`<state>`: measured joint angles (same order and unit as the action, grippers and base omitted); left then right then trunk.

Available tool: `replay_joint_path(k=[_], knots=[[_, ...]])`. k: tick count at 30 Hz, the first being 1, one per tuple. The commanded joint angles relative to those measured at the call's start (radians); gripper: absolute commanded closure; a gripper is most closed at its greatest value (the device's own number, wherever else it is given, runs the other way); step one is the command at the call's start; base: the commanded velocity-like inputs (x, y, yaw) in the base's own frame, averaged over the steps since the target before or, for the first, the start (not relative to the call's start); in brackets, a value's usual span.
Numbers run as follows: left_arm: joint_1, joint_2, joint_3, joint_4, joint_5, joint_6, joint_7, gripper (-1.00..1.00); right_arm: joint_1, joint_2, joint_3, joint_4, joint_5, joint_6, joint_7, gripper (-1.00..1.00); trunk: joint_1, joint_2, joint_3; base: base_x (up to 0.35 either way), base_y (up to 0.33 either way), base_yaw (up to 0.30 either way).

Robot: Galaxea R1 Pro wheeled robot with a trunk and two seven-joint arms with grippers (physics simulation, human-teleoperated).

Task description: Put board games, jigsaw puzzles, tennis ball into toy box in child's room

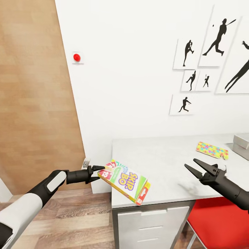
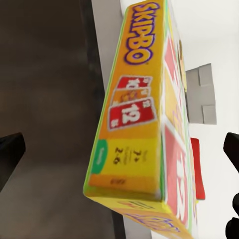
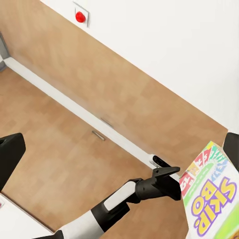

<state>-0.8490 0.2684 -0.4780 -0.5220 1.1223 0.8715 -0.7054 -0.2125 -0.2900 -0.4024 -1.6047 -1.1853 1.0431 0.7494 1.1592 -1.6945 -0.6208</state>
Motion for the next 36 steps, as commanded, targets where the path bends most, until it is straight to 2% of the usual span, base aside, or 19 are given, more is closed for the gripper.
replay_joint_path(k=[1,6,7,23,36], knots=[[-0.001,0.001,-0.005,0.0,0.004,0.001,-0.003,-1.0,-0.001,0.0,-0.001,0.0,0.004,0.004,0.005,-1.0,0.0,-0.001,-0.001,0.0,-0.013,0.0],[-0.001,0.0,-0.005,0.0,0.004,0.001,-0.003,-1.0,-0.001,0.0,-0.001,0.0,0.004,0.004,0.005,-1.0,0.0,-0.001,-0.001,0.0,-0.007,0.0],[-0.001,0.0,-0.004,0.0,0.004,0.001,-0.003,1.0,-0.001,0.0,-0.001,0.0,0.004,0.004,0.005,-1.0,0.0,-0.001,-0.001,0.0,-0.003,0.0],[-0.001,-0.002,-0.004,0.0,0.004,0.005,-0.003,1.0,-0.001,0.002,-0.001,0.0,0.004,0.004,0.005,-1.0,0.0,-0.001,-0.001,0.0,0.0,0.0],[-0.001,-0.002,-0.004,0.0,0.004,0.007,-0.005,1.0,-0.001,0.004,-0.001,0.0,0.004,0.004,0.005,-1.0,-0.05,0.09,0.04,0.0,0.0,0.0]])
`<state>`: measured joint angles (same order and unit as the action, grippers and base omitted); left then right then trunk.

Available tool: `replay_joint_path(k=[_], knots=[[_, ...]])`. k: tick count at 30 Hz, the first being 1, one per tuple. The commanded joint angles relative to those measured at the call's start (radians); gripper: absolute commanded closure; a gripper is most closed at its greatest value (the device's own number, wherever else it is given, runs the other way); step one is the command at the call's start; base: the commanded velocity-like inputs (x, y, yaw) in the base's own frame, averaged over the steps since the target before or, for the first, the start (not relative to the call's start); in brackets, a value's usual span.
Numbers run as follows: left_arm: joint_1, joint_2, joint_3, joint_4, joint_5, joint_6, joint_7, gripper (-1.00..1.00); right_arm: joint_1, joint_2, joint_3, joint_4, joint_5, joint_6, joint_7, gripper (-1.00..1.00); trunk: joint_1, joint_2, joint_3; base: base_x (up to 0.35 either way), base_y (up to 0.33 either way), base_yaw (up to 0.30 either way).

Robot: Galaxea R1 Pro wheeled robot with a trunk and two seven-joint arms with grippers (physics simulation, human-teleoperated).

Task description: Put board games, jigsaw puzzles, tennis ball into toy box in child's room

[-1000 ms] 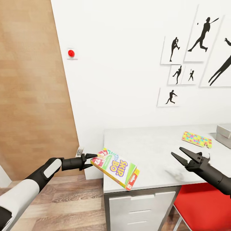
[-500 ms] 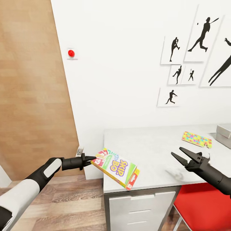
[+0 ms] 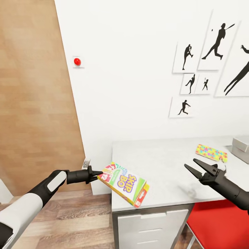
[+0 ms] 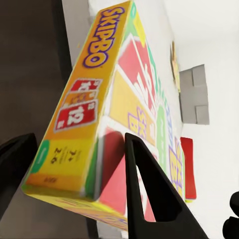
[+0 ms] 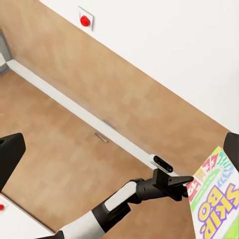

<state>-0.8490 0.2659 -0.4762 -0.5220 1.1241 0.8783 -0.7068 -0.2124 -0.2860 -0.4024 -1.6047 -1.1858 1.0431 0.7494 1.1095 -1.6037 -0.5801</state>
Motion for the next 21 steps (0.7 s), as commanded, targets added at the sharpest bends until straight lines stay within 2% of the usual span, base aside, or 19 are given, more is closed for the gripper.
replay_joint_path(k=[1,21], knots=[[-0.001,0.001,-0.005,0.0,0.003,0.001,-0.003,1.0,-0.001,0.0,-0.001,0.0,0.005,0.004,0.005,-1.0,-0.004,0.007,0.002,0.0,0.0,0.0],[-0.001,0.008,-0.007,-0.004,0.003,0.005,-0.012,1.0,-0.001,0.0,0.0,0.0,0.006,0.004,0.004,-1.0,-0.081,0.147,0.065,0.0,0.0,0.0]])
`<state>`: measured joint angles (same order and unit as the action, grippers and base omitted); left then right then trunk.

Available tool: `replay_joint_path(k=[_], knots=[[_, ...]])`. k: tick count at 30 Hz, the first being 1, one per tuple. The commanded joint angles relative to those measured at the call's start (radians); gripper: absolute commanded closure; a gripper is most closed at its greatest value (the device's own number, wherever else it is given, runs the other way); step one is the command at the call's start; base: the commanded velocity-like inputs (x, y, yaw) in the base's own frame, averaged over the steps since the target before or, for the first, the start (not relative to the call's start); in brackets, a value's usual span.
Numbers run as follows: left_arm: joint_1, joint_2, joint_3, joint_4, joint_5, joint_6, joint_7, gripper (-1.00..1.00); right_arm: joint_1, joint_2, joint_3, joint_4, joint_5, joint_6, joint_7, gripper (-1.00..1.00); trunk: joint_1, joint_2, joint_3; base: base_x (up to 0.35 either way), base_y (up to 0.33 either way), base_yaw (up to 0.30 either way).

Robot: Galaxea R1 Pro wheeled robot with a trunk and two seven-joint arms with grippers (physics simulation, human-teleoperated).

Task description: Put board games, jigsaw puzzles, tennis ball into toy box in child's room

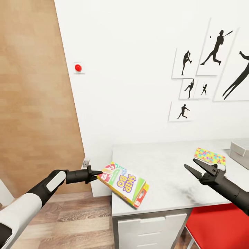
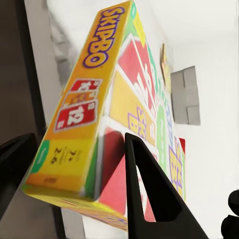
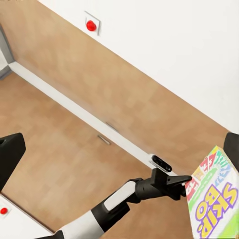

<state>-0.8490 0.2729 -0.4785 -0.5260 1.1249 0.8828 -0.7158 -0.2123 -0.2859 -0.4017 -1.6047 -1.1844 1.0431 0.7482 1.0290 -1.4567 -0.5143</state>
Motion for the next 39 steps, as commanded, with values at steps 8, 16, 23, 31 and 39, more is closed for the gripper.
replay_joint_path(k=[8,16,23,31,39], knots=[[-0.001,0.046,-0.017,-0.098,-0.005,0.038,-0.078,1.0,-0.001,0.002,0.0,0.0,0.005,0.004,-0.018,-1.0,-0.031,0.056,0.024,0.0,0.0,0.0],[0.001,0.095,-0.019,-0.184,-0.006,0.111,-0.087,1.0,-0.001,0.008,0.001,0.0,0.003,0.004,-0.101,-1.0,-0.061,0.112,0.049,0.0,0.0,0.0],[0.002,0.168,-0.018,-0.213,0.0,0.129,-0.18,1.0,-0.001,0.01,0.039,0.0,0.005,0.004,-0.152,-1.0,-0.088,0.161,0.071,0.0,0.0,0.0],[0.008,0.235,-0.02,-0.216,-0.009,0.124,-0.395,1.0,-0.001,0.011,0.063,0.0,0.005,0.004,-0.211,-1.0,-0.119,0.217,0.096,0.0,0.0,0.0],[0.008,0.234,-0.019,-0.215,-0.009,0.117,-0.411,1.0,-0.001,0.03,0.063,0.0,0.006,0.004,-0.221,-1.0,-0.15,0.273,0.121,0.0,0.0,0.0]])
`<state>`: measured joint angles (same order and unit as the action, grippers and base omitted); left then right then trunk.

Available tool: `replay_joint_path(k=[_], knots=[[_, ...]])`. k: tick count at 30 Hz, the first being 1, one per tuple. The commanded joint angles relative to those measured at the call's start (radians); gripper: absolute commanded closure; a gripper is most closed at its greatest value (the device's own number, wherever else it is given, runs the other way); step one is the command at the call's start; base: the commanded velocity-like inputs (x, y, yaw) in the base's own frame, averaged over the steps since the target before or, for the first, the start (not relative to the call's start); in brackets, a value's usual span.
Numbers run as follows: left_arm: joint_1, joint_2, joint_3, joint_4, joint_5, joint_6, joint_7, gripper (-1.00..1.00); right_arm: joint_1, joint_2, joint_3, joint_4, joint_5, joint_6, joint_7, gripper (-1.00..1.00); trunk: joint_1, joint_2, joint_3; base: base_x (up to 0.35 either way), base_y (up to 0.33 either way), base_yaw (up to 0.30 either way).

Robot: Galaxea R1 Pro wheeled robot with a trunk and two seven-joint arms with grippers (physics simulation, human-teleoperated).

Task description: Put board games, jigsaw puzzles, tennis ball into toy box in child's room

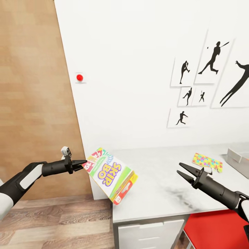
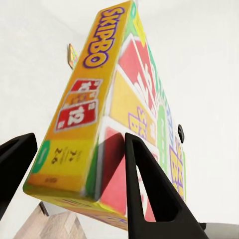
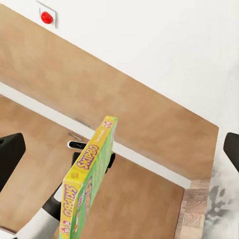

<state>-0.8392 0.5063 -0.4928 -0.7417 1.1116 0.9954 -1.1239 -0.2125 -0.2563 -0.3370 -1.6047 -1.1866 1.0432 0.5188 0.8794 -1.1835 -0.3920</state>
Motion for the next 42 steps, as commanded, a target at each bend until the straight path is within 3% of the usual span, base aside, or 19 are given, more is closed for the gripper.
replay_joint_path(k=[1,6,12,19,24,28,33,42], knots=[[-0.001,0.0,-0.005,0.001,0.005,0.004,-0.001,1.0,-0.001,0.003,-0.001,0.0,0.008,0.004,0.008,-1.0,-0.004,0.007,0.002,0.0,0.0,0.0],[-0.001,-0.008,-0.004,0.002,0.006,0.006,0.01,1.0,-0.001,0.017,-0.002,0.0,0.008,0.004,0.006,-1.0,-0.023,0.042,0.018,0.0,0.0,0.0],[0.001,-0.039,0.002,0.006,0.009,-0.008,0.064,1.0,-0.001,0.021,-0.002,0.0,0.008,0.004,0.007,-1.0,-0.046,0.084,0.037,0.0,0.0,0.0],[0.002,-0.057,0.007,0.007,0.014,-0.021,0.185,1.0,-0.001,0.021,-0.002,0.0,0.009,0.004,0.007,-1.0,-0.073,0.133,0.058,0.0,0.0,0.0],[0.002,-0.069,0.013,0.008,0.016,-0.072,0.265,1.0,-0.001,0.022,-0.002,0.0,0.009,0.004,0.007,-1.0,-0.092,0.168,0.074,0.0,0.0,0.0],[0.002,-0.084,0.064,0.035,0.017,-0.095,0.342,1.0,-0.001,0.022,-0.002,0.0,0.009,0.004,0.007,-1.0,-0.107,0.196,0.087,0.0,0.0,0.0],[0.002,-0.11,0.11,0.064,0.017,-0.099,0.363,1.0,-0.001,0.022,-0.002,0.0,0.009,0.002,0.007,-1.0,-0.127,0.231,0.102,0.0,0.0,0.0],[0.002,-0.118,0.124,0.106,0.017,-0.1,0.358,1.0,-0.001,0.021,-0.003,0.0,0.007,-0.041,0.007,-1.0,-0.161,0.294,0.131,0.0,0.0,0.0]])
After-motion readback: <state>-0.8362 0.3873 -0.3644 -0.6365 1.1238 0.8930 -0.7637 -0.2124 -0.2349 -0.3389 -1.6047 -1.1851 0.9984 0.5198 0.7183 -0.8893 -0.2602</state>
